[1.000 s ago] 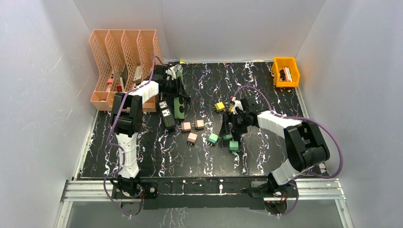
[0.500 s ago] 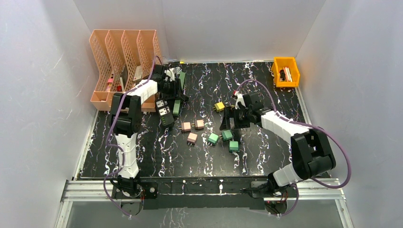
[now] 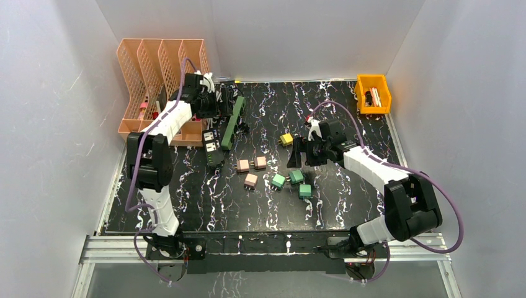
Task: Pull the plug off the socket
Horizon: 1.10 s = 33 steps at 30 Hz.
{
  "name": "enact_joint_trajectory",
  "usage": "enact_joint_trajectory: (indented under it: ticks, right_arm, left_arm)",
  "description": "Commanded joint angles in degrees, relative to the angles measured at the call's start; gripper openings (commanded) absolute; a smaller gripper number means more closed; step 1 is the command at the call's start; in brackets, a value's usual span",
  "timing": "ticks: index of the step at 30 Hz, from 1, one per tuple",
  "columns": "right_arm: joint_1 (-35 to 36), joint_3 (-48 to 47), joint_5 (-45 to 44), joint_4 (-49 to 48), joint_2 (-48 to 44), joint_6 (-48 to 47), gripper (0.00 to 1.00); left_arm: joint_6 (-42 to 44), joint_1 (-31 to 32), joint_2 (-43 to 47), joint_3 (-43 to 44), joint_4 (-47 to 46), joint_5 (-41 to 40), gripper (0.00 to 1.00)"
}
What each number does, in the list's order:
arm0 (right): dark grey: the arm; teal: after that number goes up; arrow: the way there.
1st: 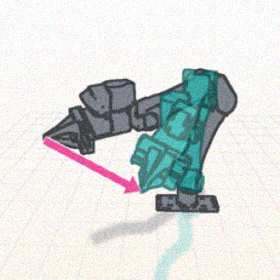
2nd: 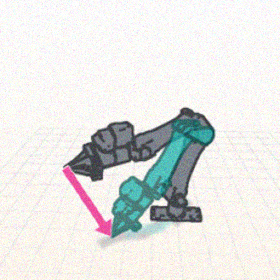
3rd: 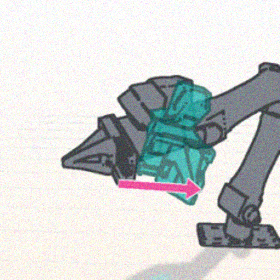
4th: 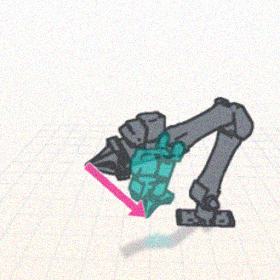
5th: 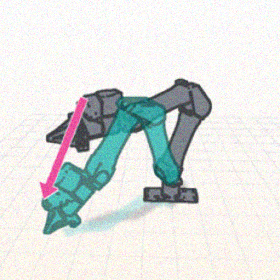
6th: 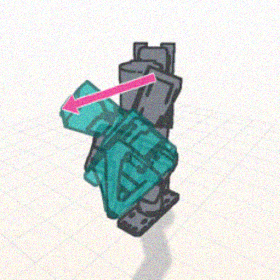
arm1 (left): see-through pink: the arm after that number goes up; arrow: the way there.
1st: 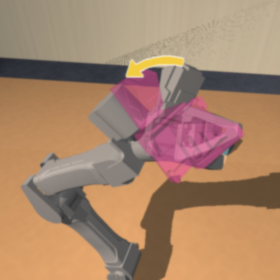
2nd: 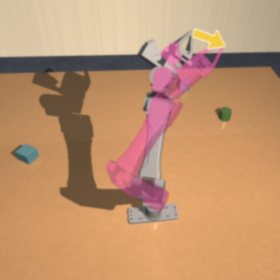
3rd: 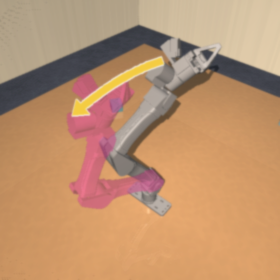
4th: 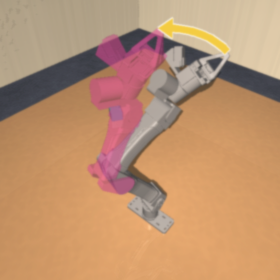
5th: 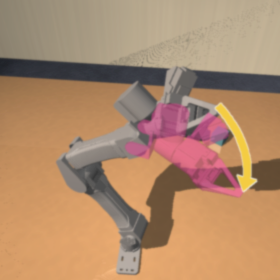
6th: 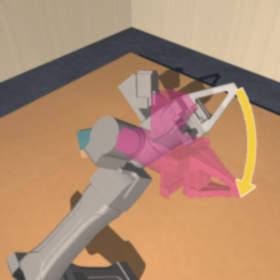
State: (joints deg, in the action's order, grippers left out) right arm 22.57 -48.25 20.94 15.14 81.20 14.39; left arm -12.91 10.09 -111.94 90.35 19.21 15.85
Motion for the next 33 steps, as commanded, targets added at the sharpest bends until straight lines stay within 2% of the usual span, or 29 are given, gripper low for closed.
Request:
enact_joint_trajectory:
  ticks: [1,12,20,29,33]
  right_arm:
    - [-0.07,-2.61,0.06,-2.58,-2.97,-0.37,0.98]
    - [-0.08,-2.37,-3.77,-5.11,-6.77,1.94,0.98]
    - [-0.10,-5.33,-12.92,-2.48,-7.84,5.11,0.98]
    - [-0.07,-3.67,-24.53,-3.79,-14.44,10.26,0.98]
    - [-0.09,-1.66,-29.41,-4.66,-18.19,11.15,0.98]
  left_arm:
    - [0.34,-0.07,7.25,-0.58,-1.53,0.35,0.98]
    - [-1.57,-0.09,19.08,-3.62,-6.32,-1.01,0.98]
    - [-4.24,-1.04,31.82,-12.61,-11.25,-5.68,0.98]
    - [-2.63,-1.47,41.23,-17.10,-5.51,-1.23,0.98]
    - [-3.15,-1.47,45.68,-18.61,-1.66,-5.74,0.98]
